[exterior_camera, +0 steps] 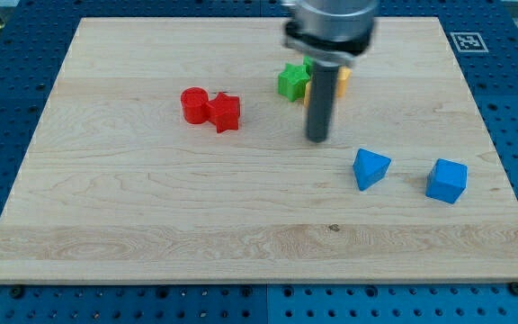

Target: Separate the yellow blocks from green blocks

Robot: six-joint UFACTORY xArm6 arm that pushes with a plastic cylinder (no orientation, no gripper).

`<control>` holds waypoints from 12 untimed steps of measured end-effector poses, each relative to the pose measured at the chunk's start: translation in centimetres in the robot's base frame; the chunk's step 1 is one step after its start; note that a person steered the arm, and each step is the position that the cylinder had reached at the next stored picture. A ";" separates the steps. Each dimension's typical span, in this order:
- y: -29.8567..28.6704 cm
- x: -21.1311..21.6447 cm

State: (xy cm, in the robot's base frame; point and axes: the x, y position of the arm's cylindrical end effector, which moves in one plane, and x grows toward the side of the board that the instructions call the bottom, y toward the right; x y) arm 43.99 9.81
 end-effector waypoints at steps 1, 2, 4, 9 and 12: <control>6.5 -2.4; 9.8 -7.1; 8.0 -13.7; 3.0 -12.6; -0.4 -8.9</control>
State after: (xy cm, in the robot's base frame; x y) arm 35.06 9.43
